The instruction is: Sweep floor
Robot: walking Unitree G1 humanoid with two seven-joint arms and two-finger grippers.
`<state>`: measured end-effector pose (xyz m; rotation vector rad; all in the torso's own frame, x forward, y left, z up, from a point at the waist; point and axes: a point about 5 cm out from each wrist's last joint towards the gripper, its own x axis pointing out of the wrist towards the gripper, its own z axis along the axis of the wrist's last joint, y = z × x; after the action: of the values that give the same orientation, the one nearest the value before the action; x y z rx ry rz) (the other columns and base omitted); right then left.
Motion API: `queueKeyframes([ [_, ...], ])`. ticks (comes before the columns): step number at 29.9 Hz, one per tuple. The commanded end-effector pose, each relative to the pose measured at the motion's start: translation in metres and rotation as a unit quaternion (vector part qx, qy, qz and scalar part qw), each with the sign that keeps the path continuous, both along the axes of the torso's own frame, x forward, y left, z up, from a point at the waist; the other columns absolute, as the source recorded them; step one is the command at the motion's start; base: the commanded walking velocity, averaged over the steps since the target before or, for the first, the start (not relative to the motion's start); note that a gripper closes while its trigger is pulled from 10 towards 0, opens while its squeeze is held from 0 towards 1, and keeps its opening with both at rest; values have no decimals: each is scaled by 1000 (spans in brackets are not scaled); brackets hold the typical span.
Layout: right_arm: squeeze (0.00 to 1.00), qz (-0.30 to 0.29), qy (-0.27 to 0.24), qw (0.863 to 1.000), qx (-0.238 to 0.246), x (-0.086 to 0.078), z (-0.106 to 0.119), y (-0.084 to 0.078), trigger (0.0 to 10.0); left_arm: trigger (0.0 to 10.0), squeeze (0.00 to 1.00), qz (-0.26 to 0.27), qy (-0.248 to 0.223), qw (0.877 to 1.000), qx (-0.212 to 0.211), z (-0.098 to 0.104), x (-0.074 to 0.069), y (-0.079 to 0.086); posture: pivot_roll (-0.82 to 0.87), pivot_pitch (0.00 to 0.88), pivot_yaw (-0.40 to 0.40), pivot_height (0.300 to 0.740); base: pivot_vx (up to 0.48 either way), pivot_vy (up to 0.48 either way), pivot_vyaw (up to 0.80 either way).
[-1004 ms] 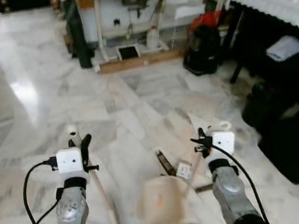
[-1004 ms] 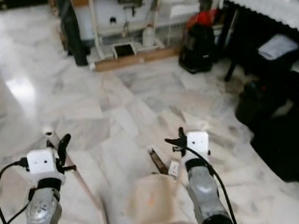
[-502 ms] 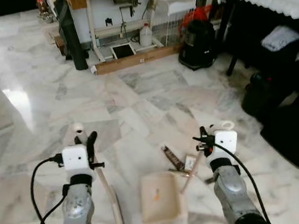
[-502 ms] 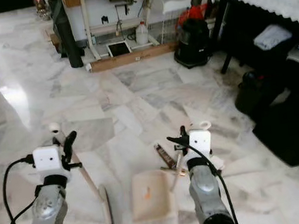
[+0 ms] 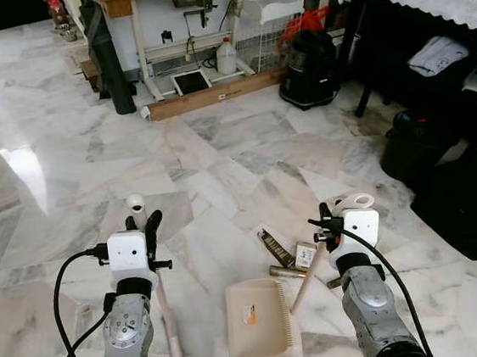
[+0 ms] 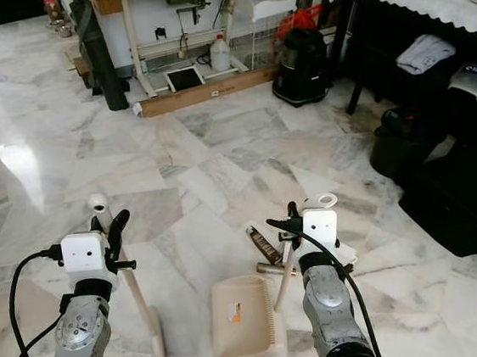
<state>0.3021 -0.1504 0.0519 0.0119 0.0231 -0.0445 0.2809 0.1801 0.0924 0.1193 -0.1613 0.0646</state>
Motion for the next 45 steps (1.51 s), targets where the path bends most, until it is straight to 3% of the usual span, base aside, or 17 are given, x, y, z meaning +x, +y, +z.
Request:
queueKeyframes([
  [1,0,-6,-20,1000,-3,3,8,-3,10000,10000,0,-8,-13,1000,4,6,1,-2,103,56,-45,740,0,0,0],
  [8,0,-17,-16,1000,2,3,6,-6,10000,10000,0,-8,-13,1000,6,6,1,-2,101,50,-42,740,238,0,0],
  [30,0,-12,-18,1000,5,3,7,-4,10000,10000,0,-9,-15,1000,5,7,2,-3,102,33,-42,740,277,0,-443],
  [45,0,-14,-22,1000,2,2,8,-5,10000,10000,0,-5,-15,1000,5,7,2,-3,101,39,-44,740,278,0,0],
])
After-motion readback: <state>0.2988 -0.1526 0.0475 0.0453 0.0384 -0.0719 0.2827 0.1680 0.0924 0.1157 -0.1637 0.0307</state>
